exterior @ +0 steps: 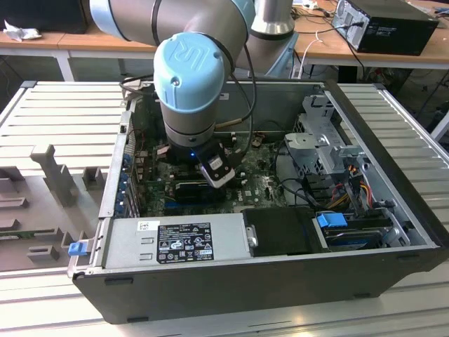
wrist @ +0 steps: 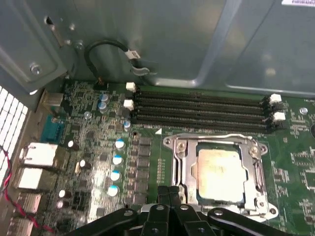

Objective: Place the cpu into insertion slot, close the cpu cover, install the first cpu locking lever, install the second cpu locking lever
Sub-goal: 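Install the second cpu locking lever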

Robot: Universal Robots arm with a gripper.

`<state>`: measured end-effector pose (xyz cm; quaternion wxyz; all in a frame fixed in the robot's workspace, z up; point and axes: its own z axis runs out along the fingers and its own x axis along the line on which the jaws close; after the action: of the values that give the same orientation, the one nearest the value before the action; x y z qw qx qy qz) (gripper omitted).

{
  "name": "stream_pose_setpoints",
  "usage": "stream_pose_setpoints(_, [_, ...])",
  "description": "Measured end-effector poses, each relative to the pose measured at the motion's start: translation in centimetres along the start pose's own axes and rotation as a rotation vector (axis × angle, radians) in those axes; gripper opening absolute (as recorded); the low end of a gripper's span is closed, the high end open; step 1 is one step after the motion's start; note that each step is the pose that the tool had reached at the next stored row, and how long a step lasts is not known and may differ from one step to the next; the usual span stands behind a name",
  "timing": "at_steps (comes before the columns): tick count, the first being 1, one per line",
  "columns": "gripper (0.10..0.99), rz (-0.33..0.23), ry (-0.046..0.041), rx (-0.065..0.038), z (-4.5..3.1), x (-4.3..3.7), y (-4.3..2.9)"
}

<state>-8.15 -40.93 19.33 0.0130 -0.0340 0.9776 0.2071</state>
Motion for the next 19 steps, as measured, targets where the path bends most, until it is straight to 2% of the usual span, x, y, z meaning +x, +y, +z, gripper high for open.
stream_pose_setpoints(6, [0.106, 0.0, -0.0001, -0.002, 0.17, 0.04, 0.08])
stream_pose_setpoints(13, [0.106, 0.0, -0.0002, -0.002, -0.02, 0.07, -0.36])
stream_pose_setpoints(19, [0.106, 0.0, 0.0002, -0.001, 0.33, 0.09, -0.55])
